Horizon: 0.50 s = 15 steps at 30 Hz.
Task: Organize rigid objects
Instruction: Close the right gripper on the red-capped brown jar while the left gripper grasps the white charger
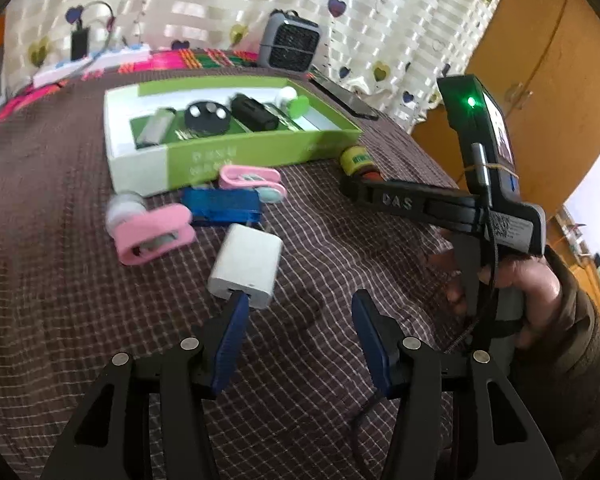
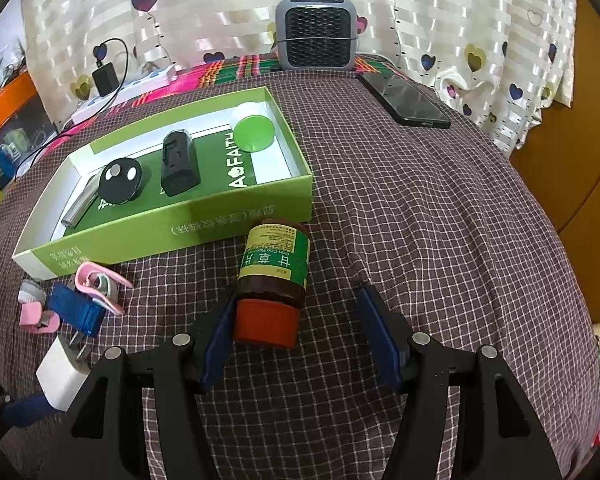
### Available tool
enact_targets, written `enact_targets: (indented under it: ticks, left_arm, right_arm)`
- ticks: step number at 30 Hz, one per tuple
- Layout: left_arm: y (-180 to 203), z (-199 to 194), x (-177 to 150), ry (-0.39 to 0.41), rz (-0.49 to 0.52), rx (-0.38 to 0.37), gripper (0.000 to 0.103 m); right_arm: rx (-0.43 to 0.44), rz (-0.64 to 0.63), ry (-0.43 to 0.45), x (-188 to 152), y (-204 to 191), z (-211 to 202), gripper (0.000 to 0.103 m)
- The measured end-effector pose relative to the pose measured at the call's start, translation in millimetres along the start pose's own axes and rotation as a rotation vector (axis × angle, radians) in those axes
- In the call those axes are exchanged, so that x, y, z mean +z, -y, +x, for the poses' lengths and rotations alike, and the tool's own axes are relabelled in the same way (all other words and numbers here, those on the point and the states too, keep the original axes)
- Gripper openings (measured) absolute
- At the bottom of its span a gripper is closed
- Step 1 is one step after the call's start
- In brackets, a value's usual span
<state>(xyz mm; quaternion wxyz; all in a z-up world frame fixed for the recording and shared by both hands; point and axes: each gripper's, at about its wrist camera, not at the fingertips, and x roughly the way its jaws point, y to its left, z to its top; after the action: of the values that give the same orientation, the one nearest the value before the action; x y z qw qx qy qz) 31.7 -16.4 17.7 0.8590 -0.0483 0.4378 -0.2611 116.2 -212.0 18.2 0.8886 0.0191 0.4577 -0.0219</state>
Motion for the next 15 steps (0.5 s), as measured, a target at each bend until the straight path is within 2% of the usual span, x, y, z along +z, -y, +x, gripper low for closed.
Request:
enact_targets:
  ticks: [4,7,10,15]
  left_arm:
    - [-3.7,-6.9,4.7,0.021,-0.007,0.017,0.053]
    - [-3.9,-9.2,7.4,0.036,0.028,0.072,0.053]
    - [-5.7,-1.1,12.8,0.018,0.057,0.124,0.053]
    - [-7.4,15.0,18.4,-0.011,0.086,0.156,0.053]
  right_arm:
    - [0.012,-0.023,-0.001,0.2,0.4,0.3,0.061]
    - [0.020,-0.033,-0.001,-0.1,0.7,0.2,0.061]
    - [0.024,-0.039,-0.002,0.2,1.1,0.5,0.061]
    - [0.029,-0.047,0.000,0.1,1.7,0.7,0.061]
